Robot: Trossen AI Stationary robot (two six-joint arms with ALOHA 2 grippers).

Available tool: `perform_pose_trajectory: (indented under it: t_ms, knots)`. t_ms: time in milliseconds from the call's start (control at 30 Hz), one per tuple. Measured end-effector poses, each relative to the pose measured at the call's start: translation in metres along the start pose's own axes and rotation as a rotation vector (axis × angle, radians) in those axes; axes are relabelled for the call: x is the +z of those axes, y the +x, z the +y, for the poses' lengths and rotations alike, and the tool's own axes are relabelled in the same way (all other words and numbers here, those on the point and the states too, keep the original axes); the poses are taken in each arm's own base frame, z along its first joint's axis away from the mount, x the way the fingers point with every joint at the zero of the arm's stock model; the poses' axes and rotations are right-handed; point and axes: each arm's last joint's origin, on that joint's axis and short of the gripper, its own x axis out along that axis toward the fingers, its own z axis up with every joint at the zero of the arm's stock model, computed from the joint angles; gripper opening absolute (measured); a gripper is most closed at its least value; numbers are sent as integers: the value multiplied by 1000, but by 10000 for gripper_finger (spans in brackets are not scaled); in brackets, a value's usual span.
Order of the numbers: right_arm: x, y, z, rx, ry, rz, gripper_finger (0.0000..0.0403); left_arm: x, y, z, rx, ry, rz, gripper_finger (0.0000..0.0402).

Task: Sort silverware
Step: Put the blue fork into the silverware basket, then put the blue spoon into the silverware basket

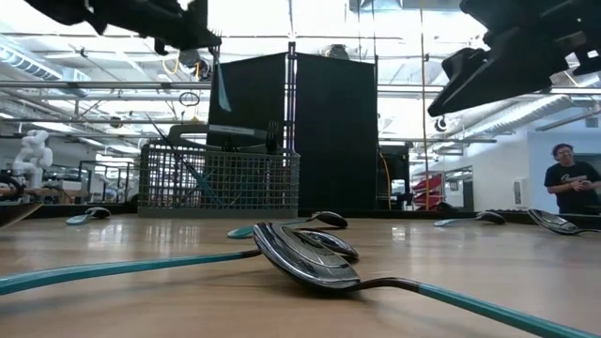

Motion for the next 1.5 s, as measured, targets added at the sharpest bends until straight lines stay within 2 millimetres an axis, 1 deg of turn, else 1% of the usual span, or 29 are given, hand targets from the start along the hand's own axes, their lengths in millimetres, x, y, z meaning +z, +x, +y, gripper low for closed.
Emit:
perform_pose_trajectory:
  t_ms: [100,200,300,433,567,667,900,1067,1167,1300,1400,1500]
  knots:
    - [1,7,-2,-16,-29,-12,169,-10,18,6,50,11,-16,0]
    - [0,14,-4,-32,-57,-2,169,-25,36,9,60,20,-14,0]
    - [-2,18,-7,-48,-62,16,169,-37,51,9,55,36,-32,0]
    - [-2,19,-12,-63,-63,20,169,-50,64,8,65,129,-51,0]
    - [-2,20,-15,-75,-81,24,169,-61,71,6,74,227,-47,0]
    - [-2,21,-18,-84,-86,28,169,-69,75,5,72,289,-14,0]
    - [-2,22,-22,-95,-80,32,169,-80,80,2,32,290,15,0]
    - [-2,22,-22,-95,-79,33,169,-83,80,1,26,297,34,2]
    - [-2,22,-22,-95,-80,33,169,-83,80,1,5,324,31,17]
    - [-2,22,-22,-95,-80,33,169,-83,81,1,1,318,28,52]
    - [-2,22,-22,-95,-79,32,169,-83,81,1,29,315,35,81]
    - [-2,22,-22,-95,-75,32,169,-83,80,1,60,275,42,103]
